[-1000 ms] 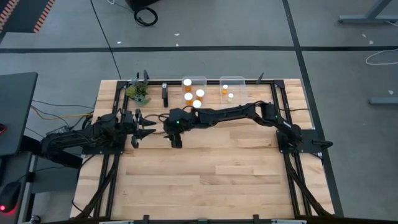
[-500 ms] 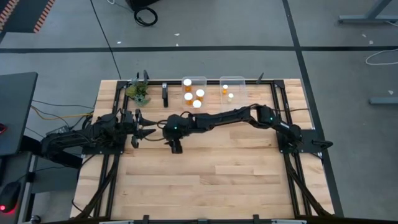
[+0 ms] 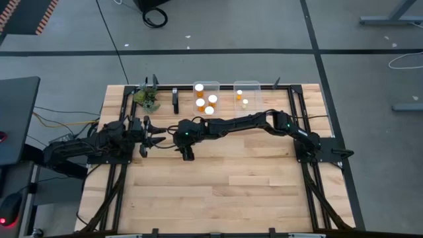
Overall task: Pick and place medicine bottles into bin by pill shape (circle, oval)
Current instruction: Put the small yellow pill bottle into the right transparent bin
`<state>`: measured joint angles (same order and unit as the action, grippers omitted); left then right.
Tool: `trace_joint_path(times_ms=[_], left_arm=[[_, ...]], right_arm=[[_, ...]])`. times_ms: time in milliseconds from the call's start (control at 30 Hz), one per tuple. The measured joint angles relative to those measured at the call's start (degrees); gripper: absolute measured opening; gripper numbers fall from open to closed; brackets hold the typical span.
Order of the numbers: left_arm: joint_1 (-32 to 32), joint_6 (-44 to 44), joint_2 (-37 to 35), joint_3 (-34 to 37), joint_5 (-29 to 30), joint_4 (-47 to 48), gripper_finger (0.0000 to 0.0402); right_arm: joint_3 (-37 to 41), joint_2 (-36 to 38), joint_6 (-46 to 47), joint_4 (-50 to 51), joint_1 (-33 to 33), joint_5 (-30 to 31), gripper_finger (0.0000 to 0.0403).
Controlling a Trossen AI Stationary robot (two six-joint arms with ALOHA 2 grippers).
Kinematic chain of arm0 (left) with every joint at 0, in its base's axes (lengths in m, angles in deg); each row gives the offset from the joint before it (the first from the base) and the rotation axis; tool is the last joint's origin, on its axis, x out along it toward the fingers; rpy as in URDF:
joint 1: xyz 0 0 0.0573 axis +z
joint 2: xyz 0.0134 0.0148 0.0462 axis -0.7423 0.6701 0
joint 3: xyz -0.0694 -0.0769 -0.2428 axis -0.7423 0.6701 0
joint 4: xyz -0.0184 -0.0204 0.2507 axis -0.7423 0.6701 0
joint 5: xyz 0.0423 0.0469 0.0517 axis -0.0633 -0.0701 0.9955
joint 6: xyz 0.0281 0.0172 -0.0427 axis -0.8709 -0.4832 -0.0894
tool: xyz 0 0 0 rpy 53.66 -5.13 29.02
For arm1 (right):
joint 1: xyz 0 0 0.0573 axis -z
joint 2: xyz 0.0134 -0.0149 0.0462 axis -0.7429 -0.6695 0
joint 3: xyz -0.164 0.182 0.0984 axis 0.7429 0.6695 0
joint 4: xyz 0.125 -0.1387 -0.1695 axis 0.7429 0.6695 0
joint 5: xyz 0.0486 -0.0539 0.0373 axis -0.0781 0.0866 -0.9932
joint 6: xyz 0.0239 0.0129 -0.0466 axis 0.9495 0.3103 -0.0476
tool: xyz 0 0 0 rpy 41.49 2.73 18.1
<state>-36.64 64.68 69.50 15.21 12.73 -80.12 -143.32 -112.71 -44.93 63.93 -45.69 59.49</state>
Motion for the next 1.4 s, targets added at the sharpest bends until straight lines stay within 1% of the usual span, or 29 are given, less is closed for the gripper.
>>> trace_joint_path(times_ms=[367,733,900,1267,1400], left_arm=[[0.0,0.0,0.0,0.0,0.0,0.0,0.0172],[0.0,0.0,0.0,0.0,0.0,0.0,0.0172],[0.0,0.0,0.0,0.0,0.0,0.0,0.0172],[0.0,0.0,0.0,0.0,0.0,0.0,0.0172],[0.0,0.0,0.0,0.0,0.0,0.0,0.0172]], right_arm=[[4.3,0.0,-0.5,-1.6,0.0,-0.9,0.0220],[8.4,0.0,0.4,-6.9,1.5,-2.1,0.0217],[8.4,0.0,0.0,-7.3,1.6,-2.6,0.0198],[8.4,0.0,-0.1,-7.6,1.6,-3.1,0.0139],[8.4,0.0,0.2,-7.4,1.8,-3.1,0.0127]])
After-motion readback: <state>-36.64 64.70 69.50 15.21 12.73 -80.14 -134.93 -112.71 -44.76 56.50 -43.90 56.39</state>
